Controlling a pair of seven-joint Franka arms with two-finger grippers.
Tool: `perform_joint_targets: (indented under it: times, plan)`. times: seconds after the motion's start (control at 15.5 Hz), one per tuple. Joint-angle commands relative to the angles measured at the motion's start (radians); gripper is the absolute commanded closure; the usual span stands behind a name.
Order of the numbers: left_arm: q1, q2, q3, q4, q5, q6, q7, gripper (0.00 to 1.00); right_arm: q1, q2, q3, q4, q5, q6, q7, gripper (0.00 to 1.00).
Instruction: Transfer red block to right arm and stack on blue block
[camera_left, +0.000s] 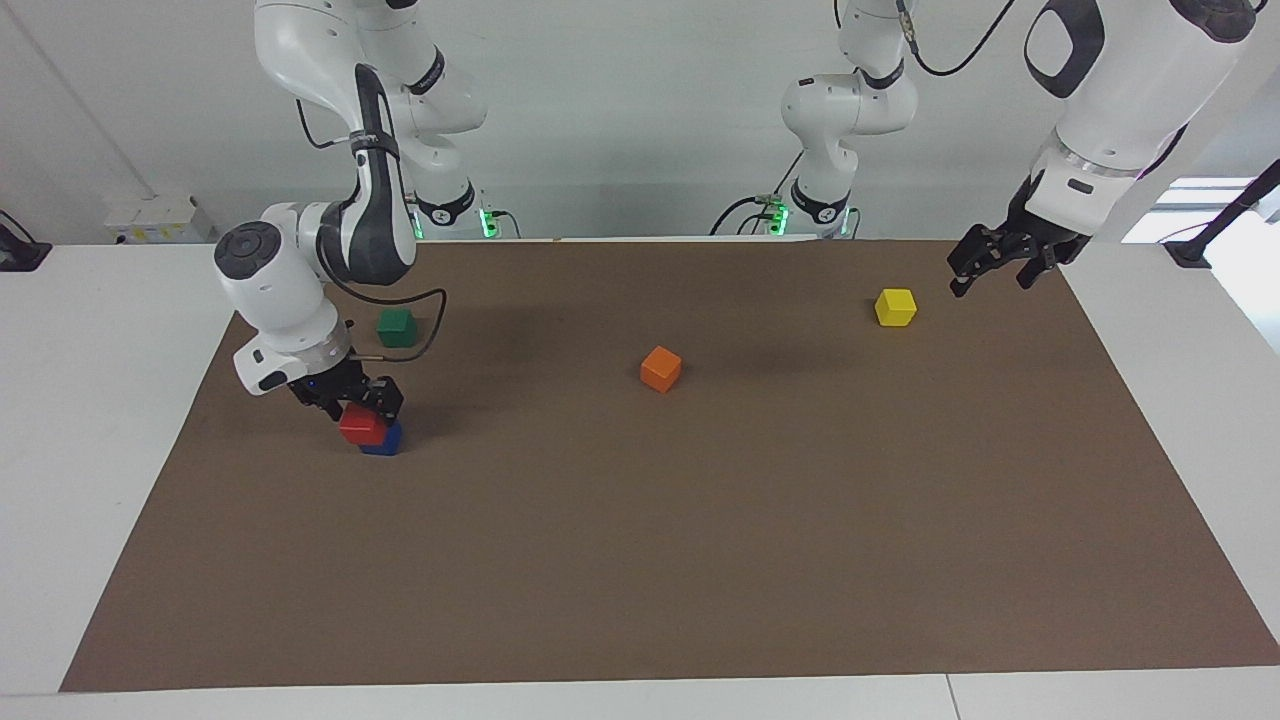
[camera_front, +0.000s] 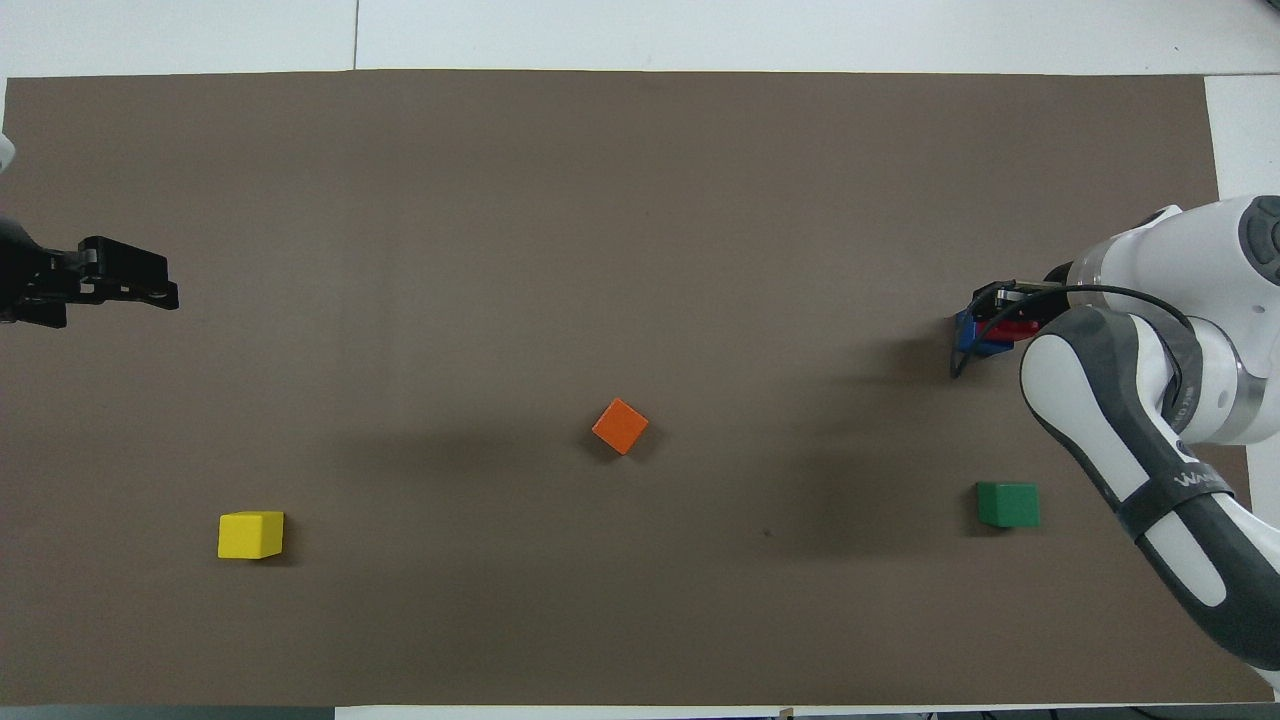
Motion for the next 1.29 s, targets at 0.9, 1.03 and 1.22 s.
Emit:
perform_joint_targets:
  times: [0.9,1.03,1.22]
  plan:
    - [0.004,-0.003,-0.007,-0.001,-0.009,-0.021,-0.005,0.0,0.009,-0.156,0.032,0.207,-0.008,-0.424,0.014,0.0]
    - [0.004,-0.009,-0.007,-0.005,-0.009,-0.026,-0.005,0.0,0.01,-0.207,0.032,0.22,-0.008,-0.487,0.013,0.0]
    - [0.004,-0.011,-0.007,-0.008,-0.009,-0.026,-0.005,0.0,0.009,-0.223,0.032,0.338,-0.002,-0.677,0.013,0.0]
